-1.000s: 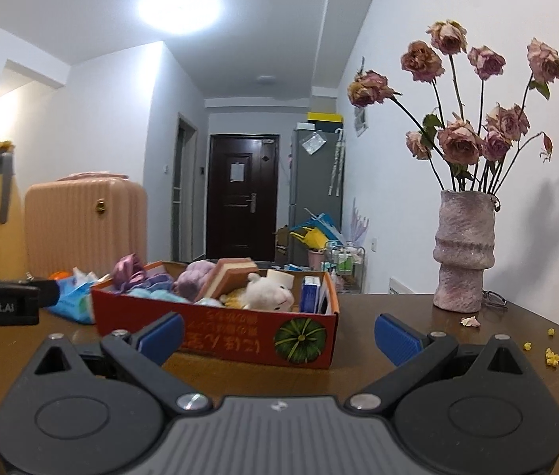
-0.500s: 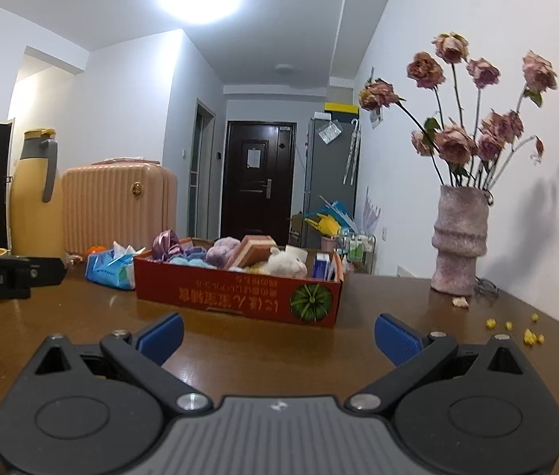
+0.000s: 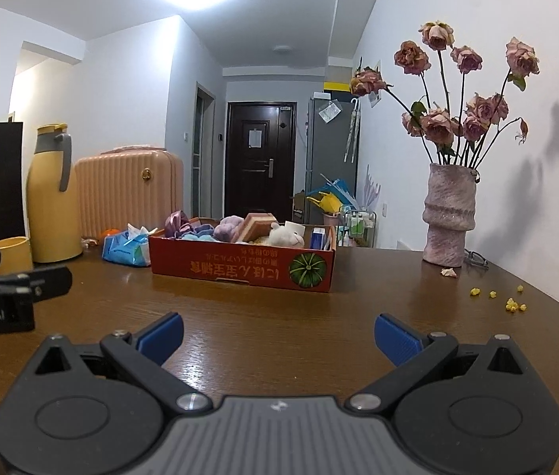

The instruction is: Organize soft objects

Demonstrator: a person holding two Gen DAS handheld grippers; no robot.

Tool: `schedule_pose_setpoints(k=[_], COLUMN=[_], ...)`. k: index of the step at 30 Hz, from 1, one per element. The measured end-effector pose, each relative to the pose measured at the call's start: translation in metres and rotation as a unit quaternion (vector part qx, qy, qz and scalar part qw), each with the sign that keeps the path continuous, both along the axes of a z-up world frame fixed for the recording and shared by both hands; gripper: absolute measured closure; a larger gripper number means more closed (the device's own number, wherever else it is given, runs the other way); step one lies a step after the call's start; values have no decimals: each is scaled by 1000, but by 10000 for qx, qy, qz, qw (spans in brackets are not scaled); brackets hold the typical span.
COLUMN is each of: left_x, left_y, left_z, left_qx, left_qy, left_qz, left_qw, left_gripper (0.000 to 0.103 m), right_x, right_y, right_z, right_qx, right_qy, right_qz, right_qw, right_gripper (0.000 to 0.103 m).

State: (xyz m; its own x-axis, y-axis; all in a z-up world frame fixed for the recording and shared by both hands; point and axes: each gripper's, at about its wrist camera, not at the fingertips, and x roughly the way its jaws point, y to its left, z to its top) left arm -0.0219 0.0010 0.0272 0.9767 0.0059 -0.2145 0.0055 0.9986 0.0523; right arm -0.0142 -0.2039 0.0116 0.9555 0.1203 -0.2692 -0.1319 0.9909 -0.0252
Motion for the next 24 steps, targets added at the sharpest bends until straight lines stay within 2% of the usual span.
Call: schedule_pose_setpoints(k=[24], left_x=[-13], left_y=[-2], left_z=[4], left_qx=[18], left_qy=[-111], left_qz=[-46], left_qw=[9999], left_gripper=[0], right_x=[-13], right_y=[-2], right_z=[8], right_qx=[16], right_qy=[-133], right_qz=[19], right_qw=[9999], right_gripper=[0])
